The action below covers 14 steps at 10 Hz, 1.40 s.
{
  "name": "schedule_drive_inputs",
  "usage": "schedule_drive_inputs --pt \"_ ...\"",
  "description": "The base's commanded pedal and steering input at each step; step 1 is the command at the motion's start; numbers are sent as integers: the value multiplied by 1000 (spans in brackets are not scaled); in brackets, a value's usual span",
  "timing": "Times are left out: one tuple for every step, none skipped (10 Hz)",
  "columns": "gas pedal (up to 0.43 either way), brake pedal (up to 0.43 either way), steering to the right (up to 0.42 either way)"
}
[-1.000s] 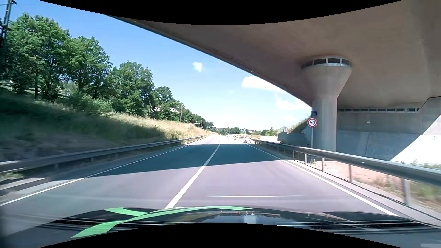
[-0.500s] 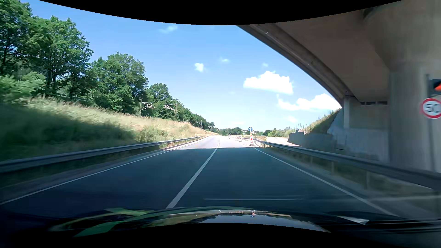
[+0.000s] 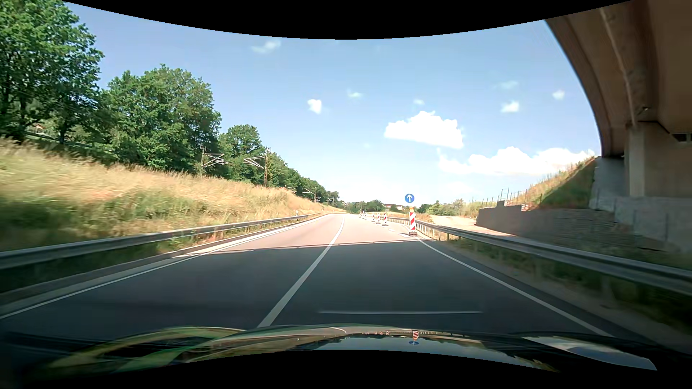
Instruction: Follow the waypoints while adhering to traffic rules and regulations
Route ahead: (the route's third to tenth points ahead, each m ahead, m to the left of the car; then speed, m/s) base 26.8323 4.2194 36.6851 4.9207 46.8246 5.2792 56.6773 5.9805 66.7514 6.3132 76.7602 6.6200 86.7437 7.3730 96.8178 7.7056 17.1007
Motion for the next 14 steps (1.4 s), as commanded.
schedule_drive_inputs --pt "138 0 -6" --pt "138 0 -6" --pt "138 0 -6" --pt "138 0 -6" --pt "138 0 -6" --pt "130 0 -6" --pt "118 0 -4" --pt "67 0 -3" --pt "39 0 -3" --pt "39 0 -3" --pt "28 0 -3" --pt "8 0 -3" --pt "8 0 -4" --pt "8 0 -3"
